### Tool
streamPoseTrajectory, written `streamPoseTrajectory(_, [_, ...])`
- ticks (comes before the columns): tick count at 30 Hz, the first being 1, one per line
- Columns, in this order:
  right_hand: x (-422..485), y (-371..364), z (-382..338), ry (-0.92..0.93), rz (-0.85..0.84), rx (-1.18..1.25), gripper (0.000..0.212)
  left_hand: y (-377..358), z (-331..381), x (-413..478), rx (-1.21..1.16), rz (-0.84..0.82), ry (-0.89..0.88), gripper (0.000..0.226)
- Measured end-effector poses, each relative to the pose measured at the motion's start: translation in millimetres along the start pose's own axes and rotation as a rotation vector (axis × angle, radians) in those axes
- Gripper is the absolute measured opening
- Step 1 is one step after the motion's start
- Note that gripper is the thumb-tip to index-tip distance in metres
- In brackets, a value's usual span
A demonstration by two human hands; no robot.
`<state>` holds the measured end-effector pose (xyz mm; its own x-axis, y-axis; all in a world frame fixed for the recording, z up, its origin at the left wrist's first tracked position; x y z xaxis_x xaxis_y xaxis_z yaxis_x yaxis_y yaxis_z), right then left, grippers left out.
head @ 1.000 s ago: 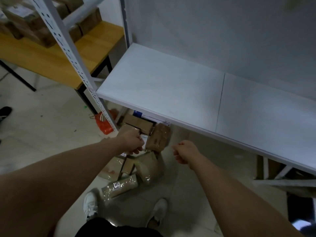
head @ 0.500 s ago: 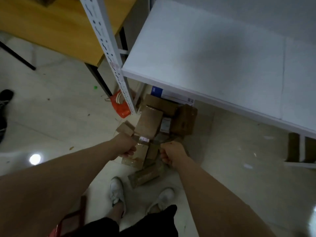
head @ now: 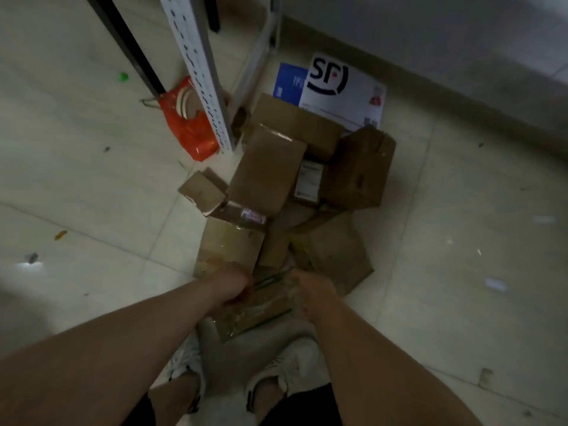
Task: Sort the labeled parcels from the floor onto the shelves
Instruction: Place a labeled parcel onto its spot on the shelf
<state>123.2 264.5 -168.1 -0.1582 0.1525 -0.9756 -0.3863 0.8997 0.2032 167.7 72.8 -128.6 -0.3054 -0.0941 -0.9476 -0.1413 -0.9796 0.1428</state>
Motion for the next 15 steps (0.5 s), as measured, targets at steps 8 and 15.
streamPoseTrajectory(8, [146,-23,11,-0.026,0.066,-0.232,0.093,-26,-51,130,-0.044,-0.022,0.039,0.021])
streamPoseTrajectory(15, [212,-26,49,-0.043,0.107,-0.270,0.102,-18,-63,151,-0.131,0.003,0.093,0.015])
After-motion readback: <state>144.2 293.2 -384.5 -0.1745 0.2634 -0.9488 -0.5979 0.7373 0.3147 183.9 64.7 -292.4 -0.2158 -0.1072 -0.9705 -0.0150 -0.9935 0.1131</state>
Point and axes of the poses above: each hand's wrist, its own x-axis towards the middle knuckle, its own y-axis out of the back of the hand, z = x × y, the point moved 8 cm from there along x, towards the middle knuckle, and after that the axes turned 3 degrees about -y, right-handed, at the moved point
